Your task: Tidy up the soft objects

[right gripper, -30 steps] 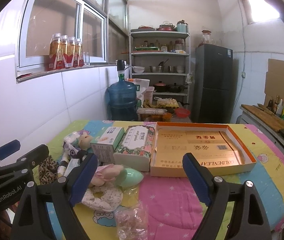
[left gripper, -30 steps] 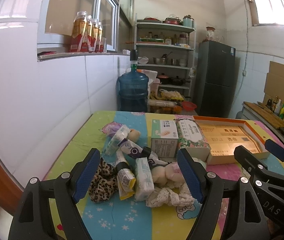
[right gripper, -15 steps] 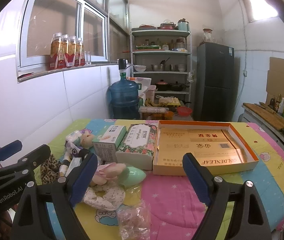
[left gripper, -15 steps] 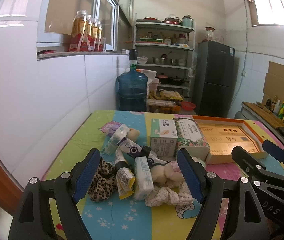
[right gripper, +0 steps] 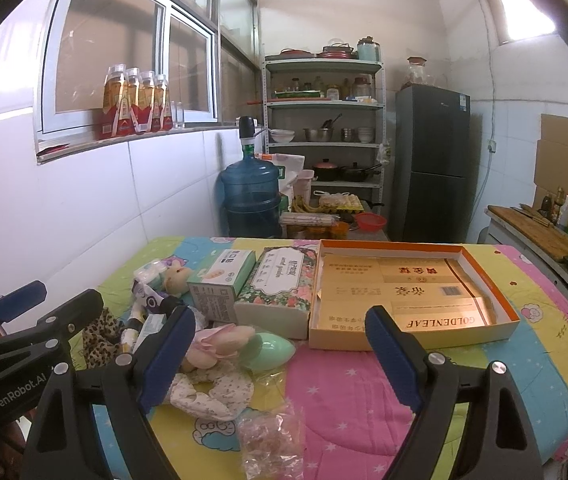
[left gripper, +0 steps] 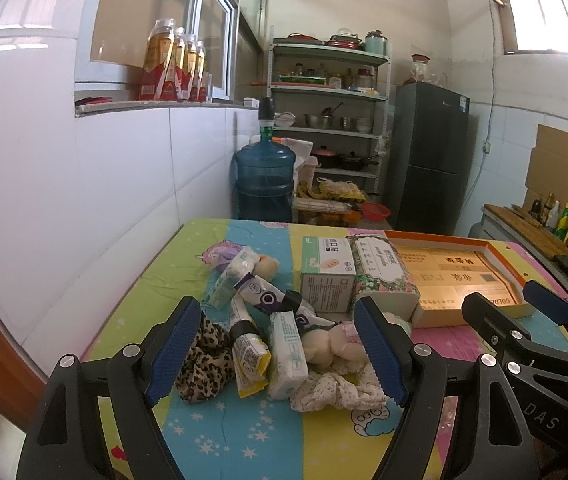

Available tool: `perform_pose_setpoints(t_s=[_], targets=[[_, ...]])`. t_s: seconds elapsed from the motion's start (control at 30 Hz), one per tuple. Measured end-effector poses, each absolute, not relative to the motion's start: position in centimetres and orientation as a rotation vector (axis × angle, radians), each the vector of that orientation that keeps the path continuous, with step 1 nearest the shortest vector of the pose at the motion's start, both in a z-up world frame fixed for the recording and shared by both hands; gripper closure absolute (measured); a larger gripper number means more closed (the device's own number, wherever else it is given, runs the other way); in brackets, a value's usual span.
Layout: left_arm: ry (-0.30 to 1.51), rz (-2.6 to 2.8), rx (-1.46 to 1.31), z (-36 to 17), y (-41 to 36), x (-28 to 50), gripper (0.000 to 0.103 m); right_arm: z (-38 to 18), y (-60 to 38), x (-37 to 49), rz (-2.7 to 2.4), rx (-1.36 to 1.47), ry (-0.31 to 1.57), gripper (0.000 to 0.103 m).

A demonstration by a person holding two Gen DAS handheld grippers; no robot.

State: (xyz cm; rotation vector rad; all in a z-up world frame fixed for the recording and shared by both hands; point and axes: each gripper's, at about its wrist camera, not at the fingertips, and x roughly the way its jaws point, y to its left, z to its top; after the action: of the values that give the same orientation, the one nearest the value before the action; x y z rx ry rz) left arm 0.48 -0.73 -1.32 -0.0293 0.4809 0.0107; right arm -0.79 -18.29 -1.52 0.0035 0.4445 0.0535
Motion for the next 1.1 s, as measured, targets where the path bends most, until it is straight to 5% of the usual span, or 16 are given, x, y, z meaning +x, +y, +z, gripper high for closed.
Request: perform_pose_setpoints(t_s=[1.1], targets=[[0.470,0.024,-0.051,-3.1,2.1,-0.9,0.023,-3.1,-18.0,-1.3,0.094,0.051,0.455,0.015]])
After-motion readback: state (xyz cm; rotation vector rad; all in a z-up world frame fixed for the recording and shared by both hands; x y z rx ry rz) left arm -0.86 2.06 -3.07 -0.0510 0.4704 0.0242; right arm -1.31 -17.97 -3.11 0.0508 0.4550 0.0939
